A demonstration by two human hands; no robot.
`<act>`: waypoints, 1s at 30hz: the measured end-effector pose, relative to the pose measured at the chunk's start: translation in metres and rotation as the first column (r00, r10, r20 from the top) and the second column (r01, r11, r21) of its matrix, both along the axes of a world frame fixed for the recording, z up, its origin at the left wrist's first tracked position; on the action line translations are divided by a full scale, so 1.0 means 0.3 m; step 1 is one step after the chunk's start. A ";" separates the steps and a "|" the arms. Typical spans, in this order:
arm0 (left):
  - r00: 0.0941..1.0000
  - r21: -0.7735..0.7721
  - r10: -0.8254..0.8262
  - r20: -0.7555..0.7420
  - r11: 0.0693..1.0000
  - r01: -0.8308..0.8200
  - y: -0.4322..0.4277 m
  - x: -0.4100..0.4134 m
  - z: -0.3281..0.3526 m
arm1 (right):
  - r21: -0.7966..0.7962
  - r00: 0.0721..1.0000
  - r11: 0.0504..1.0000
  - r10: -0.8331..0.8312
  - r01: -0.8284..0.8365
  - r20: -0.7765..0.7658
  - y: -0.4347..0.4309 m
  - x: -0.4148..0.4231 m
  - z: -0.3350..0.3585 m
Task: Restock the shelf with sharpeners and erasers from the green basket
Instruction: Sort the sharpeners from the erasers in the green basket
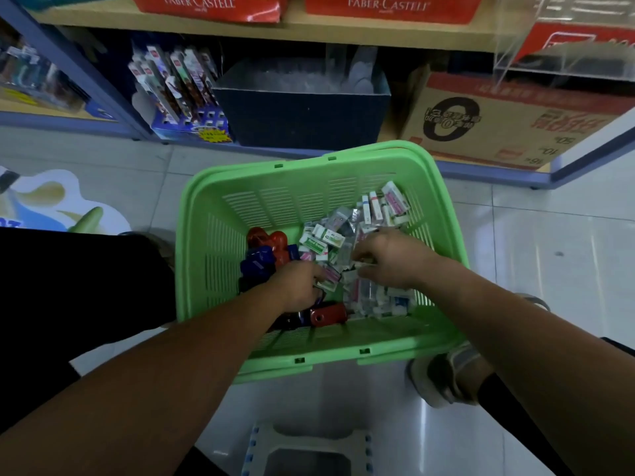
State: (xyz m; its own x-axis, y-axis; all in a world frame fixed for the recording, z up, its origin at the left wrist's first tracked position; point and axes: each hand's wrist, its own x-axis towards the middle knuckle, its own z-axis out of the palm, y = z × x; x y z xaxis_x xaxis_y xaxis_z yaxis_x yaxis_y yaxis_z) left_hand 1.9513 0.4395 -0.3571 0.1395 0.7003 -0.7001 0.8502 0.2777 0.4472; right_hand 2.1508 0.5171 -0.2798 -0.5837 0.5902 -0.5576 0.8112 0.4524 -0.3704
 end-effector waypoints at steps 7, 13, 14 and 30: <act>0.921 -0.040 -0.259 -0.291 0.965 0.259 0.040 -0.014 0.012 | 0.104 0.872 0.904 0.361 -0.414 0.331 -0.057 -0.035 -0.010; 0.972 0.038 -0.011 -0.236 0.999 0.021 0.067 0.014 -0.003 | 0.150 0.931 0.943 0.252 -0.298 0.265 -0.032 -0.015 -0.013; 0.975 0.099 0.087 -0.207 0.993 -0.068 0.057 0.017 -0.014 | 0.153 0.933 0.947 0.236 -0.284 0.271 -0.030 -0.015 -0.014; 0.947 0.176 0.169 -0.273 0.977 -0.124 0.004 0.015 -0.063 | 0.137 0.920 0.955 0.205 -0.263 0.334 -0.017 -0.064 -0.009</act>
